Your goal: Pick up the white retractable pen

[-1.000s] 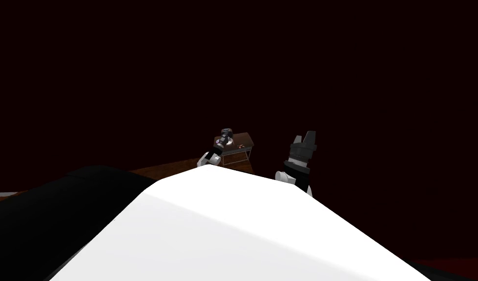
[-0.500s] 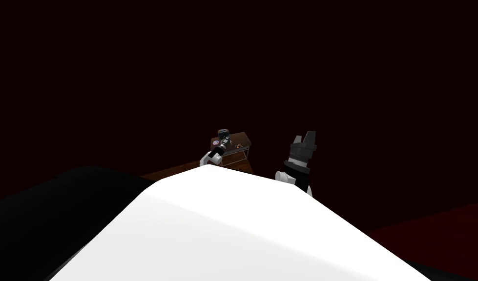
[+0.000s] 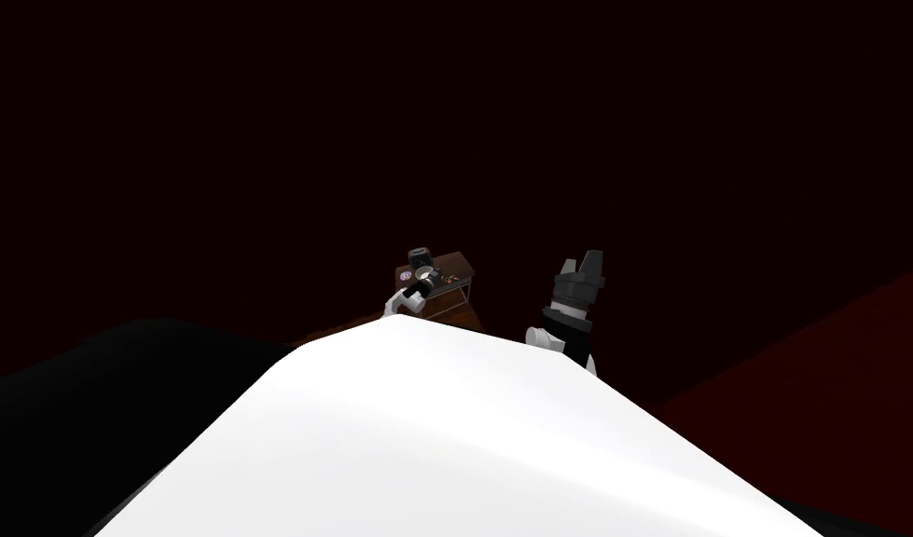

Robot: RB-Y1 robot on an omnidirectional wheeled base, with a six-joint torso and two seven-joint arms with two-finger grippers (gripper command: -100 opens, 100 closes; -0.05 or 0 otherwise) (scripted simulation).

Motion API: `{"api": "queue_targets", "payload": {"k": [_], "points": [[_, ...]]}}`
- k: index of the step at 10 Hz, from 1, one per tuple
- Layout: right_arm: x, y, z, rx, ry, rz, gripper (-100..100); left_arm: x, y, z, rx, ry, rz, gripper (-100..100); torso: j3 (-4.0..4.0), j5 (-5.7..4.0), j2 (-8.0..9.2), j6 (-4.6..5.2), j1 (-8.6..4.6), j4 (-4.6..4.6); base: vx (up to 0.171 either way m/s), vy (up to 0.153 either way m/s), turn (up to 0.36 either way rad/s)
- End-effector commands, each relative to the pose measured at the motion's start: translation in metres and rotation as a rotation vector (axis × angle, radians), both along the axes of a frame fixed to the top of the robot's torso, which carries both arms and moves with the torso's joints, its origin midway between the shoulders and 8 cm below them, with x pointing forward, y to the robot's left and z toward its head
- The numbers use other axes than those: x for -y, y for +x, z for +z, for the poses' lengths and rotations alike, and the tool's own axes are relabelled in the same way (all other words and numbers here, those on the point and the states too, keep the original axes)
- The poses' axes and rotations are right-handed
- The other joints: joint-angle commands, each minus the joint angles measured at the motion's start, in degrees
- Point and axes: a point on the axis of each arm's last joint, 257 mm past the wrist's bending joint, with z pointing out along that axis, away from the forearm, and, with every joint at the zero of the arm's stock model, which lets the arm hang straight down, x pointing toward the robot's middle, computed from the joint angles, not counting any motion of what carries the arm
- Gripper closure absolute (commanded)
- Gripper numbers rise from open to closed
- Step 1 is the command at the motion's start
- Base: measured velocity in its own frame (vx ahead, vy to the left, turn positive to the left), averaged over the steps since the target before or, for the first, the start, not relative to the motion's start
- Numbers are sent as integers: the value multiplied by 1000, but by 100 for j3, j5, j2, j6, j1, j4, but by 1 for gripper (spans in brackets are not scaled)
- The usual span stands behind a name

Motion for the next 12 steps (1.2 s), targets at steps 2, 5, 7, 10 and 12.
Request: {"api": "queue_targets", "payload": {"k": [2,5,7,10,12], "points": [[0,0,0,0,0,0,0,-4,0,-38,-115,40,-14,-100,-1,0,-1,-3,0,0,-14,29,-215],[0,0,0,0,0,0,0,-14,-5,-73,-214,79,-10,-100,-2,0,-3,0,0,0,-10,27,-174],[0,0,0,0,0,0,0,-20,-8,-91,-278,109,-16,-100,-2,-1,-4,-7,-3,-1,-5,10,-118],[0,0,0,0,0,0,0,-34,-14,-119,-363,149,-7,-100,-1,0,-2,-2,2,0,-11,29,-170],[0,0,0,0,0,0,0,-47,-20,-139,-434,186,-2,-100,-2,0,-4,-3,0,-1,-8,24,-169]]}}
